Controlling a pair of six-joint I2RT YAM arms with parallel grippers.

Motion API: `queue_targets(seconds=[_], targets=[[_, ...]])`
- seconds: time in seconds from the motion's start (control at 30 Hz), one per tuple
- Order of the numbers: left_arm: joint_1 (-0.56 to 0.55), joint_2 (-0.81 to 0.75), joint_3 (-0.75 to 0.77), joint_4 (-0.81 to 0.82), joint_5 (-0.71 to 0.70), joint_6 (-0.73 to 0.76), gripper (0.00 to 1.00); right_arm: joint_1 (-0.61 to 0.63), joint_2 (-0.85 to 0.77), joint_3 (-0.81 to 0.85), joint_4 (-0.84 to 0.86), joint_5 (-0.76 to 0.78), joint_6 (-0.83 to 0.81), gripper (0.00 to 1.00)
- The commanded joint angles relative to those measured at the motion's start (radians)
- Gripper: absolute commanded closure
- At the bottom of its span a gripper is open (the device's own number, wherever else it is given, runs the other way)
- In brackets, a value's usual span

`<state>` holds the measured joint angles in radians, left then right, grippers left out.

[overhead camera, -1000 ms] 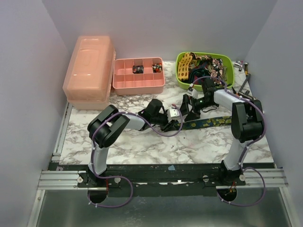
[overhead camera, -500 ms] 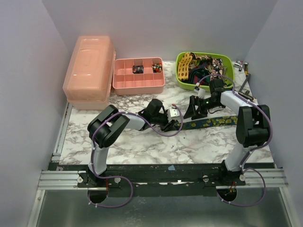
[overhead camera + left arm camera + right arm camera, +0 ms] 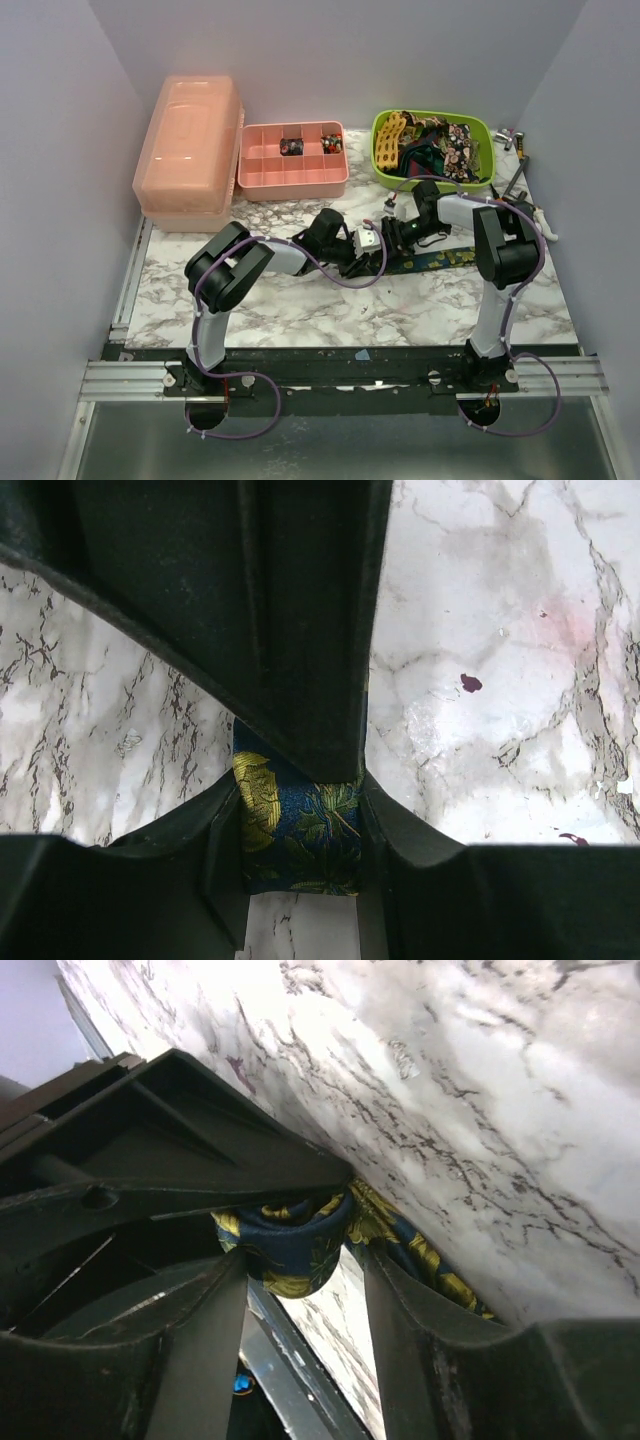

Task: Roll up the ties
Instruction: Roll the tie at the center of the board.

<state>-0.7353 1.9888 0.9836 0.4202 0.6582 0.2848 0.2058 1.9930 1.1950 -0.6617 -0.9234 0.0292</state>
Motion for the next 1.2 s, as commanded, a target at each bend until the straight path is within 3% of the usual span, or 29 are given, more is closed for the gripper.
queue_targets(seconds=[0.0,0.2,0.37,0.5,0.63,0.83,0.97,1.0,1.1,1.17], targets=[[0.007,0.048,-0.013,-0.132,-0.071,0.017,0.76,0.009,0.038,0.026,0.036,-0.013,0.019,0.59],[0.007,0.054,-0.011,-0.121,-0.058,0.025,0.7,0.006,0.079,0.025,0.009,-0.009,0.009,1.0],[0.04,0.035,-0.085,0.097,0.029,-0.063,0.26,-0.019,0.125,0.005,-0.015,-0.012,-0.005,1.0],[0.059,0.043,-0.15,0.344,0.091,-0.131,0.19,-0.023,0.196,0.021,-0.06,0.022,-0.045,1.0],[0.054,0.073,-0.157,0.462,0.124,-0.186,0.19,-0.028,0.234,0.033,-0.071,0.085,-0.049,1.0],[0.03,0.116,-0.158,0.525,0.147,-0.195,0.33,-0.028,0.26,0.039,-0.082,0.183,-0.057,1.0],[0.008,0.093,-0.146,0.418,0.076,-0.155,0.69,-0.029,0.255,0.061,-0.105,0.122,-0.098,1.0],[0.007,0.08,-0.146,0.37,0.059,-0.142,0.76,-0.028,0.237,0.069,-0.116,0.106,-0.111,0.93],[0.007,0.025,-0.157,0.224,0.018,-0.068,0.81,-0.028,0.159,0.085,-0.16,0.067,-0.172,0.58],[0.005,0.001,-0.16,0.14,-0.001,-0.02,0.82,-0.028,0.109,0.1,-0.203,0.051,-0.21,0.48]])
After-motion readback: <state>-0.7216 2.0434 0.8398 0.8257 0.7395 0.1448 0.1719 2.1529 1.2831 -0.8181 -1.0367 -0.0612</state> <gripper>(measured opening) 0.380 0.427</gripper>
